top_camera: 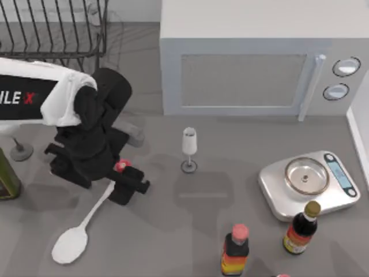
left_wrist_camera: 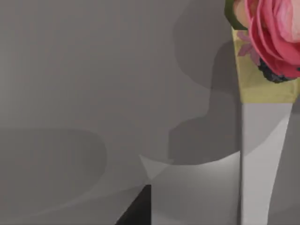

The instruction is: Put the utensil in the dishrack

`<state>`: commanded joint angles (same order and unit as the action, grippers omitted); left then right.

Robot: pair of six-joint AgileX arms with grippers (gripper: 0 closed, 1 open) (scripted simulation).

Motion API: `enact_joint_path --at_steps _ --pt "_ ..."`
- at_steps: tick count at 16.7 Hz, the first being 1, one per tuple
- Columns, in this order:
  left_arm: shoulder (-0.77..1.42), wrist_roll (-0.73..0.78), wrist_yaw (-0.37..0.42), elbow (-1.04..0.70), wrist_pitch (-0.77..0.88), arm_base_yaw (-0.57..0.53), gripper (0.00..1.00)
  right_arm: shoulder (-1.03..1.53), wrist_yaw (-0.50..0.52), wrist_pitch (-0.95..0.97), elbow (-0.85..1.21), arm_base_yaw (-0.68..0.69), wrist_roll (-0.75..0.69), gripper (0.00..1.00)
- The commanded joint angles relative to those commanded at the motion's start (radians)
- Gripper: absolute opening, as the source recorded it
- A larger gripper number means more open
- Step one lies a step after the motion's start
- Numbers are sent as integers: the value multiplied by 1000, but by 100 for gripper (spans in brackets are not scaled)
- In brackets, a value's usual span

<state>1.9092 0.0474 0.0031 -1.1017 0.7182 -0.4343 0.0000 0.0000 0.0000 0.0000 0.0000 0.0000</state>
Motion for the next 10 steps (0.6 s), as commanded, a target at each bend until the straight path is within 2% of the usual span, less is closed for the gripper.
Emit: enact_joint_path --at_steps 4,10 --pt "-11 -3 0 -112 114 -3 0 0 0 0 0 0 0 100" --pt "-64 -8 -1 -432 546 -7 0 0 0 0 0 0 0 100"
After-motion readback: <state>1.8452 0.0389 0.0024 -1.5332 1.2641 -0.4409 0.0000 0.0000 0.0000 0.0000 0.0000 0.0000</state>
